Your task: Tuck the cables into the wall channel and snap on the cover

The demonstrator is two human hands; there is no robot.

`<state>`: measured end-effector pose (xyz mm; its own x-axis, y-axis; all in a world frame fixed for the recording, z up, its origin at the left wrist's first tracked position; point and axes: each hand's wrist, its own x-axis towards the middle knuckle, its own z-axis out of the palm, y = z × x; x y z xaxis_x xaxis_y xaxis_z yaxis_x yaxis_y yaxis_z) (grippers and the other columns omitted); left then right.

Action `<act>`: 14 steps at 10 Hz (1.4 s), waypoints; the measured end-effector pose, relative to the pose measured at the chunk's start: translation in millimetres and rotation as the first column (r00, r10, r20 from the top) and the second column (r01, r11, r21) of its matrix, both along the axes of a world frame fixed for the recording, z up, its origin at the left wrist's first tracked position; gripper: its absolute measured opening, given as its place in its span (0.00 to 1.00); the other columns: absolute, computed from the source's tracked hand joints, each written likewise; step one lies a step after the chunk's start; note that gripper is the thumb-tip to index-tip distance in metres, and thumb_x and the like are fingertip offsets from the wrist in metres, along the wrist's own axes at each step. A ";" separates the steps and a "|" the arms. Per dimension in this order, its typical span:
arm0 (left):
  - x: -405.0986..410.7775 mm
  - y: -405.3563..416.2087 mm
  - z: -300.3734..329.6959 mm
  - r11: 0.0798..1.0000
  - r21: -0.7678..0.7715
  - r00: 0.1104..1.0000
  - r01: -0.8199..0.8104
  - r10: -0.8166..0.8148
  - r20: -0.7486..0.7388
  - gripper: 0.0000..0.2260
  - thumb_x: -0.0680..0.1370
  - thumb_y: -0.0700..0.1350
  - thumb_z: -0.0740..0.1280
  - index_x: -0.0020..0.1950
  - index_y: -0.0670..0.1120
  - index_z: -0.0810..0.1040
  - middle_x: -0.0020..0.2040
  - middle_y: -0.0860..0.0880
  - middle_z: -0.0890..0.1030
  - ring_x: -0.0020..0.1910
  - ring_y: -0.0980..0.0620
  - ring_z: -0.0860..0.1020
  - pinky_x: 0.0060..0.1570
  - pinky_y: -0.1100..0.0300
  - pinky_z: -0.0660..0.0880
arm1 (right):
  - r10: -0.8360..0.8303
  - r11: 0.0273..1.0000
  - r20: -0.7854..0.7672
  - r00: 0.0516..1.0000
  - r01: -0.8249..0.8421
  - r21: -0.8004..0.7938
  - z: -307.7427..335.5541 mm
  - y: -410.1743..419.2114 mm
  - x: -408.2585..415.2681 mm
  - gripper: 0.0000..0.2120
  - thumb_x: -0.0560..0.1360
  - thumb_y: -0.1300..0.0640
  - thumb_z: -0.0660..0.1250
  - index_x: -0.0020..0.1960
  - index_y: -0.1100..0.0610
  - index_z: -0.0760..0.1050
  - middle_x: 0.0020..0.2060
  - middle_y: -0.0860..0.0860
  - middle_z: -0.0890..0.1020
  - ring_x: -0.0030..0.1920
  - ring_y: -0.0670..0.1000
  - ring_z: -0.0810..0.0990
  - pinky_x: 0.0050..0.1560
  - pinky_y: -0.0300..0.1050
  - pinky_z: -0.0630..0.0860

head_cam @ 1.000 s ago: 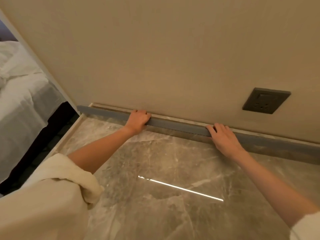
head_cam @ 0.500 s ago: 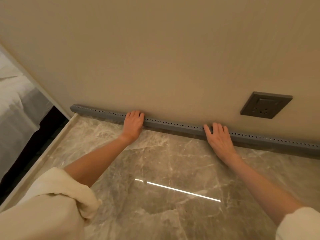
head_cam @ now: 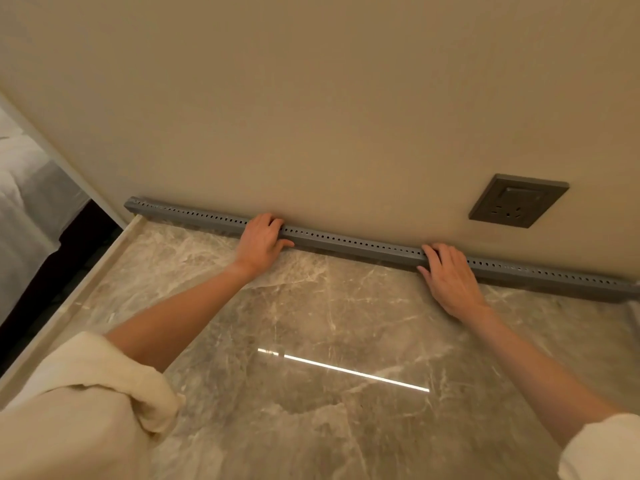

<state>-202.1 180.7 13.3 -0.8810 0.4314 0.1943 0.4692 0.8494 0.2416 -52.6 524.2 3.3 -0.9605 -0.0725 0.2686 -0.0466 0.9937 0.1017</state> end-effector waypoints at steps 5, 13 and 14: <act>3.5 17.3 2.8 0.979 0.059 0.981 -0.195 0.195 0.005 0.20 0.71 0.51 0.72 0.55 0.38 0.75 0.54 0.39 0.76 0.55 0.40 0.72 0.56 0.47 0.71 | -0.268 0.952 0.061 0.962 0.273 -0.137 22.3 -5.8 -2.0 0.20 0.70 0.57 0.73 0.57 0.65 0.74 0.47 0.61 0.75 0.48 0.61 0.73 0.47 0.55 0.73; 33.9 12.2 25.8 0.973 0.211 0.995 -0.095 0.092 0.025 0.16 0.80 0.46 0.61 0.62 0.36 0.71 0.58 0.37 0.76 0.60 0.40 0.73 0.61 0.48 0.69 | -0.262 0.914 0.099 0.960 0.280 -0.294 42.9 -19.3 27.8 0.16 0.78 0.55 0.61 0.63 0.62 0.71 0.56 0.59 0.74 0.57 0.58 0.72 0.58 0.53 0.71; 35.0 8.5 48.6 0.937 0.344 0.997 -0.065 0.044 0.068 0.15 0.80 0.44 0.61 0.63 0.37 0.71 0.60 0.38 0.77 0.61 0.41 0.74 0.61 0.49 0.70 | -0.188 0.852 0.240 0.953 0.279 -0.443 63.5 -18.6 28.8 0.16 0.78 0.55 0.62 0.63 0.62 0.71 0.57 0.59 0.74 0.59 0.58 0.73 0.60 0.51 0.71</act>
